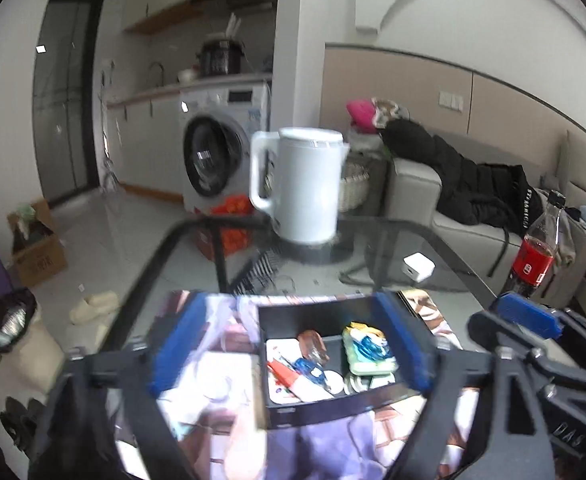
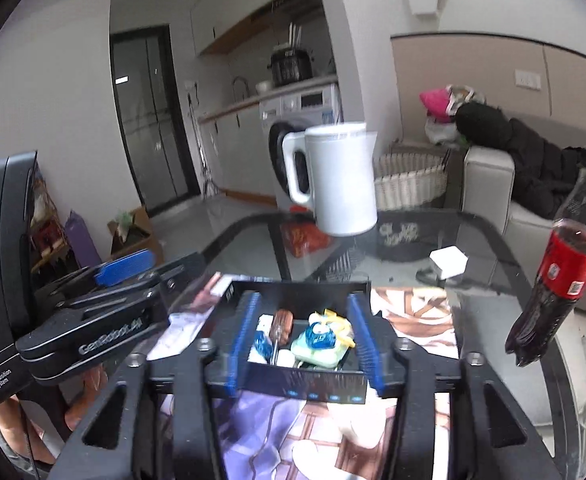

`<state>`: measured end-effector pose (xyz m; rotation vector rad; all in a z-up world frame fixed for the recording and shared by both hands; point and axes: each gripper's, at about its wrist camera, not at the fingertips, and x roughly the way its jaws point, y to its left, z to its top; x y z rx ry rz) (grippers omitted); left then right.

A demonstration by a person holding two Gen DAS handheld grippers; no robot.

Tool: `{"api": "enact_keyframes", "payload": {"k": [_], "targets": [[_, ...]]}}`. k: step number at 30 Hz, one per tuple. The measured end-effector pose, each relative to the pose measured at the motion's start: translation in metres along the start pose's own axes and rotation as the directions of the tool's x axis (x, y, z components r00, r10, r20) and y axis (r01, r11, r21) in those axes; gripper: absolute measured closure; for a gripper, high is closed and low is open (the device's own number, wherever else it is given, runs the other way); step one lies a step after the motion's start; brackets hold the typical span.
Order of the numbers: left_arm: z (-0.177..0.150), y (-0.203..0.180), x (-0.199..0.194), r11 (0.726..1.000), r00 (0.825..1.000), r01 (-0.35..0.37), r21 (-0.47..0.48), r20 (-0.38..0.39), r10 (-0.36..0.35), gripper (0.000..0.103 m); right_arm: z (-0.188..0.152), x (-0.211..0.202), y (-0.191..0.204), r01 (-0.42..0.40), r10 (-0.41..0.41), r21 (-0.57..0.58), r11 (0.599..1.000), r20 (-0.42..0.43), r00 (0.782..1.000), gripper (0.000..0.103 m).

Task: Organize rigid objects
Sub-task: 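Withdraw both open tools upward from the box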

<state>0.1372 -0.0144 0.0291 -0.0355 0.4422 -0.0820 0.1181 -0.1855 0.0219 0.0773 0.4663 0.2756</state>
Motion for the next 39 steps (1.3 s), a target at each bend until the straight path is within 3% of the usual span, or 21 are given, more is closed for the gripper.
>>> {"api": "enact_keyframes", "payload": {"k": [4,6,8,12,21,30,39], "targets": [[-0.004,0.0,-0.034,0.999,0.989,-0.024,0.042,0.147,0.017,0.003,-0.004,-0.022,0.005,0.013,-0.011,-0.023,1.0,0.087,0.996,0.048],[-0.007,0.003,-0.047,0.999,0.984,-0.033,0.012,0.177,0.031,0.0,-0.009,-0.031,0.005,0.026,-0.024,-0.012,1.0,0.129,0.991,0.026],[-0.015,0.007,-0.058,0.999,0.98,-0.038,-0.016,0.193,0.04,0.0,-0.015,-0.042,0.005,0.04,-0.037,-0.01,0.999,0.177,0.983,0.019],[-0.035,0.007,-0.063,0.999,0.988,0.019,0.027,0.155,-0.023,0.0,-0.029,-0.055,0.011,0.073,-0.061,-0.043,0.996,0.23,0.971,0.016],[-0.056,0.012,-0.058,0.999,0.987,-0.033,0.018,0.16,0.029,0.0,-0.048,-0.053,-0.001,0.104,-0.1,-0.016,0.994,0.159,0.982,0.015],[-0.061,0.002,-0.052,0.999,0.995,0.017,0.038,0.101,-0.021,0.0,-0.048,-0.052,-0.002,0.092,-0.085,-0.031,0.995,0.169,0.982,0.013],[-0.063,0.002,-0.048,0.999,0.997,0.01,0.034,0.081,-0.013,0.0,-0.049,-0.048,0.0,0.088,-0.08,-0.04,0.995,0.159,0.984,0.013]]}}
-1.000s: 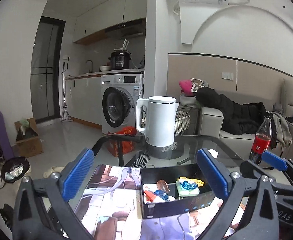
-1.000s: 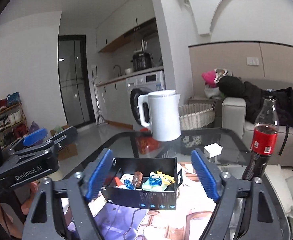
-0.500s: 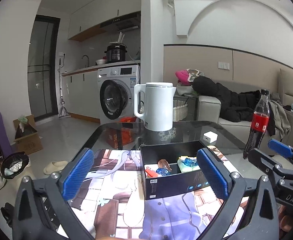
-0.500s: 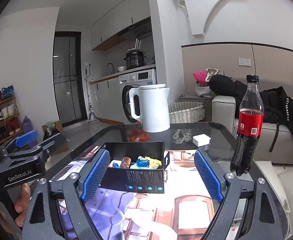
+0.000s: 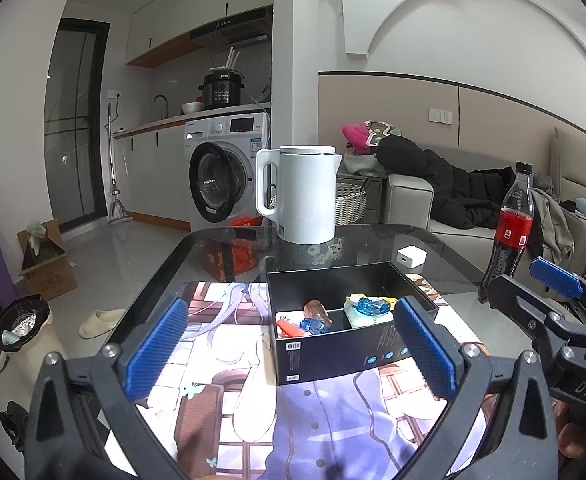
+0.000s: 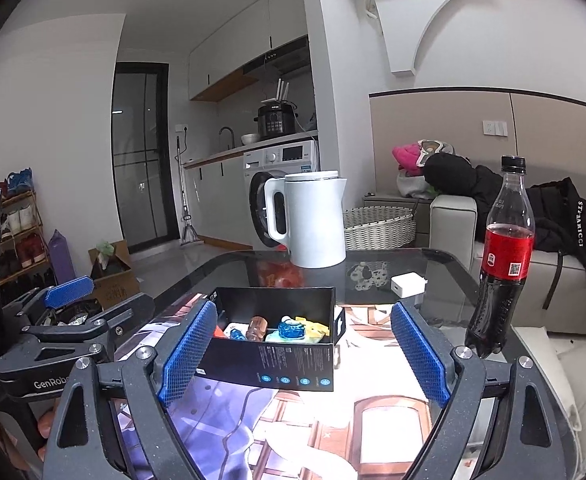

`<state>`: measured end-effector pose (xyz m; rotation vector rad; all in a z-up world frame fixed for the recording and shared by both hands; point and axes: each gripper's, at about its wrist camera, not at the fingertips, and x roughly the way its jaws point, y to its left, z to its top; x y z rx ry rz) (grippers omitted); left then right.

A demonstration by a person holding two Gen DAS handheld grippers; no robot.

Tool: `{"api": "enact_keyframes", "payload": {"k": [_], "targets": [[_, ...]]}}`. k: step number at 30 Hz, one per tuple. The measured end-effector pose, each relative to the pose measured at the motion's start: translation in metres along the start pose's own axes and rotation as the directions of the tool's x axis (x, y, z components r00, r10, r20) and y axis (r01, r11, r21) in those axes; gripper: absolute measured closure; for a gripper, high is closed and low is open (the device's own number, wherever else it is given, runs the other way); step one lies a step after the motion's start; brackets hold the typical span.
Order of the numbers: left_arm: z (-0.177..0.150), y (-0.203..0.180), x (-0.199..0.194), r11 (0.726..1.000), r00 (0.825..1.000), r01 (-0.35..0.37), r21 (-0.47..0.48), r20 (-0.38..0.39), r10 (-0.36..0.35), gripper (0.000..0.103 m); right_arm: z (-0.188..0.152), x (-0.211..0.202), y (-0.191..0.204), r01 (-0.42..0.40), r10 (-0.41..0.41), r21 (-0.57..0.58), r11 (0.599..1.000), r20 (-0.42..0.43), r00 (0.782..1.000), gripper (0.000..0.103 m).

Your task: Organize rigid objects

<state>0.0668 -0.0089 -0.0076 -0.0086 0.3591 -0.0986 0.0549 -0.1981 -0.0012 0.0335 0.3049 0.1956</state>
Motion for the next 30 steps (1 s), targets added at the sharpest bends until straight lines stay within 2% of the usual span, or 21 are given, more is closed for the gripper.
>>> {"api": "enact_keyframes", "payload": {"k": [30], "targets": [[0.0011,0.0042,0.0002,1.0,1.0,0.002,-0.012,-0.001,-0.002,0.0,-0.0039,0.0061,0.0025,-0.021,0.021,-0.008,1.0,-0.012,1.0,0.013]]}}
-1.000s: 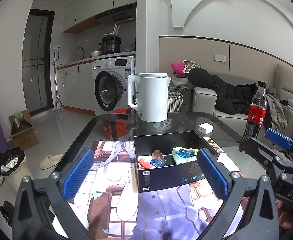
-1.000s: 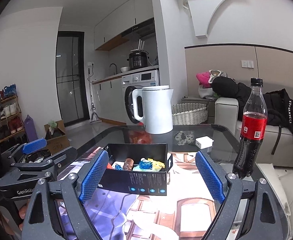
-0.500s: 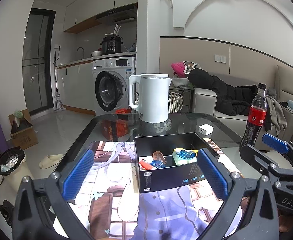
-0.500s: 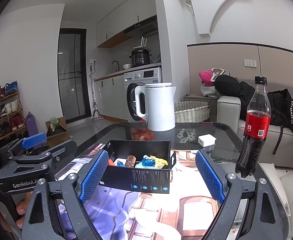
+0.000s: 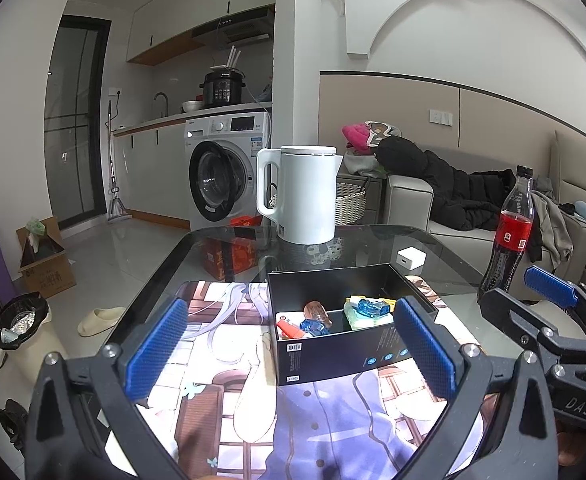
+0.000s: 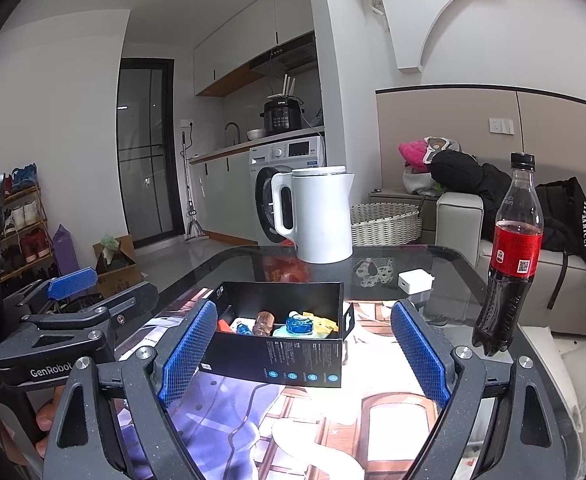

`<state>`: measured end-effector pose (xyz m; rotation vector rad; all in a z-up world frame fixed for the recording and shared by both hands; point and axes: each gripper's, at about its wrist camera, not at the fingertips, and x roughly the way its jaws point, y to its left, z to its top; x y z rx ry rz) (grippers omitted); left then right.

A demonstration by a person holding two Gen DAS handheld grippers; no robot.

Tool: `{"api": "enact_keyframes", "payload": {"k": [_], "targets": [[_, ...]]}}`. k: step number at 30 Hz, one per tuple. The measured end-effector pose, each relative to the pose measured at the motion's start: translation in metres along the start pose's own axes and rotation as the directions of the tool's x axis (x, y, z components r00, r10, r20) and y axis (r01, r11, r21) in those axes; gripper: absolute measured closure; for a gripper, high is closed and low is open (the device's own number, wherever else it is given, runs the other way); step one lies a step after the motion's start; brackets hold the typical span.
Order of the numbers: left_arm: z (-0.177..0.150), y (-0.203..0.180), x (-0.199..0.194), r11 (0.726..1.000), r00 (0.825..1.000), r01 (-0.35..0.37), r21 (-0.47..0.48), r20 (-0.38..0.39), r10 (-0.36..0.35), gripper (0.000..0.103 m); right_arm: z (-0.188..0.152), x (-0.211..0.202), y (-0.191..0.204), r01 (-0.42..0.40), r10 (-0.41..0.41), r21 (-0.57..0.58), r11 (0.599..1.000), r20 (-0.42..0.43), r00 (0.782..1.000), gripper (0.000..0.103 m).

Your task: Organize rigid objects

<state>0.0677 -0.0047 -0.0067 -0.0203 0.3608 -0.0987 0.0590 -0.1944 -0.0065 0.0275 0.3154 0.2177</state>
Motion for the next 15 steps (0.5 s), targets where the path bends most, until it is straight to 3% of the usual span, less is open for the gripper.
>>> {"api": "enact_keyframes", "payload": {"k": [15], "targets": [[-0.0013,0.0011,-0.0005,1.0,1.0,0.002,-0.001,-0.006,-0.002,0.0,0.0001,0.0021,-0.0015,-0.005,0.005,0.007,1.0,-0.012,1.0,0.013]]}}
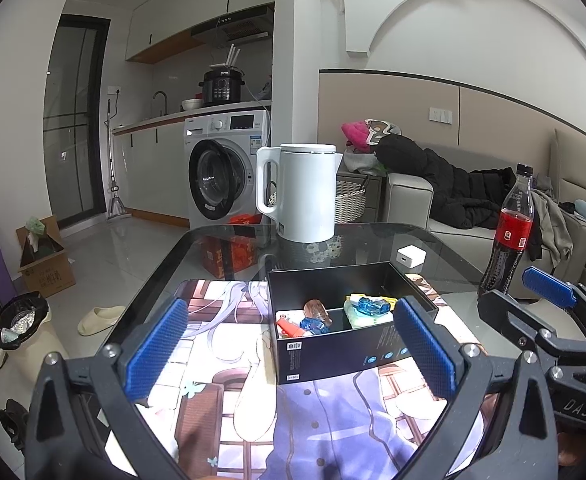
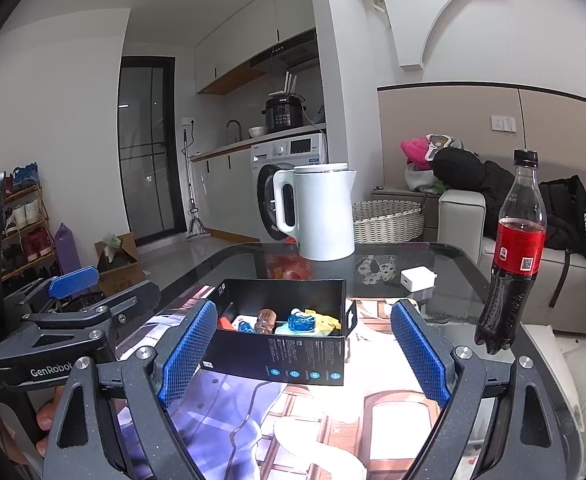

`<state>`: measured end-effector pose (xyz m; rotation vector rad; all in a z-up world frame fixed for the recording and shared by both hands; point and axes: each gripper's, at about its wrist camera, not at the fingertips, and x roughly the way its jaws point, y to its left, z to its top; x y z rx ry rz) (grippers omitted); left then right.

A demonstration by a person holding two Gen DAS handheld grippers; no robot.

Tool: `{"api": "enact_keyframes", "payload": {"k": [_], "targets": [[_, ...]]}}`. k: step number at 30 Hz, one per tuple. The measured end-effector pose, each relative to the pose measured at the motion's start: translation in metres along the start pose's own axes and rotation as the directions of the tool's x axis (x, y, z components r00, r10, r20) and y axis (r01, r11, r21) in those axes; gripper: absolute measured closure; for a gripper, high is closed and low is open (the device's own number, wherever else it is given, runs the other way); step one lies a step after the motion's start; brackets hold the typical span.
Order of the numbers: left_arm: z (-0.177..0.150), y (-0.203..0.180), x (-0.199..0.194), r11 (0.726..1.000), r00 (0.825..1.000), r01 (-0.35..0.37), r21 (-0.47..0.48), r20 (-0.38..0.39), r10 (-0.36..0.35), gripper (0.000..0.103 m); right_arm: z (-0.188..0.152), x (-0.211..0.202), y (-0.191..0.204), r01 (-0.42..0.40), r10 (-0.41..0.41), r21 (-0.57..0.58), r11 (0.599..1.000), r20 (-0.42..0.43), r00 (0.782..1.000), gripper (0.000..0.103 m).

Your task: Organize rigid objects

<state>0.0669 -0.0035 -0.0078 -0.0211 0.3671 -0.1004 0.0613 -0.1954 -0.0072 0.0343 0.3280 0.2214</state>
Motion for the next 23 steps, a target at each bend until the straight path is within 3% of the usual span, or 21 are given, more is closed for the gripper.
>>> {"api": "enact_keyframes", "payload": {"k": [23], "targets": [[0.0006,0.0027,0.0026,1.0,1.0,-0.006,-0.002,-0.015,0.006,0.0,-0.0003,0.0028,-0.0027,-0.009,0.009,0.003,1.0,-0.009,1.0,0.013]]}}
